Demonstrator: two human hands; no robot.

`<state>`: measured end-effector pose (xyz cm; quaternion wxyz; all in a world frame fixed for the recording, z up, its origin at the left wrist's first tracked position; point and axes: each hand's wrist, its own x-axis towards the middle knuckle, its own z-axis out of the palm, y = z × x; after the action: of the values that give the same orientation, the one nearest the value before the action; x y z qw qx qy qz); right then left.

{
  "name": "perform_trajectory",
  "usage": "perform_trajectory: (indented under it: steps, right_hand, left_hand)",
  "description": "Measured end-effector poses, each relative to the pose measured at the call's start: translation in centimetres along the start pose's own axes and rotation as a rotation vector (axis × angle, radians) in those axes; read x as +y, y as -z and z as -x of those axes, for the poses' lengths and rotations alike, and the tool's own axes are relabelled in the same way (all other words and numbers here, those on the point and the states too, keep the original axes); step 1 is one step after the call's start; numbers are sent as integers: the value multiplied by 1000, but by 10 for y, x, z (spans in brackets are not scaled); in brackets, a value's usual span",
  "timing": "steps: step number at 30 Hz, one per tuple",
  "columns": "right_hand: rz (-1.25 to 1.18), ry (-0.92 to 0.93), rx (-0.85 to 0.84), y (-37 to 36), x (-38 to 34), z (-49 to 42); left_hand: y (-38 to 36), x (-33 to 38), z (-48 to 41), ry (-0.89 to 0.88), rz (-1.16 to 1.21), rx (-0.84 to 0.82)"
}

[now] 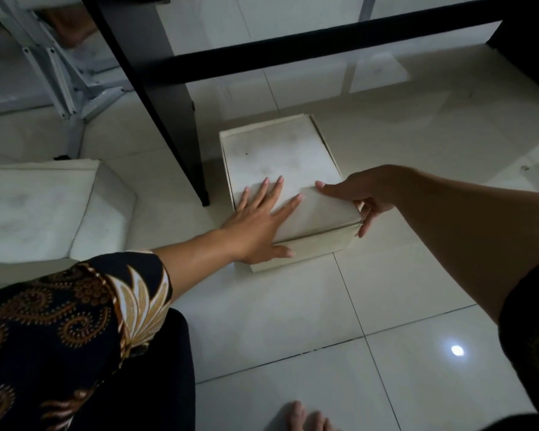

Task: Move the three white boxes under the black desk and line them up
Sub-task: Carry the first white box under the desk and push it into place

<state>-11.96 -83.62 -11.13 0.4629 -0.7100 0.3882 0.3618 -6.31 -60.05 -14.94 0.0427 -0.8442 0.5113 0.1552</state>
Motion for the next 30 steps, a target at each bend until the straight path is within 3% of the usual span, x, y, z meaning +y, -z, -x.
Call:
perform_trajectory:
  steps: [14,25,30]
  right_hand:
    - [-93,106,201,-25,-76,-17]
    - [-23,287,672,-34,-113,-42]
    - [-25,358,770,-39,-119,-51]
  left_hand:
    - [23,-67,-26,185,55,-50]
    - [33,-100,-58,340,82,5]
    - [34,-105,-62,375,54,21]
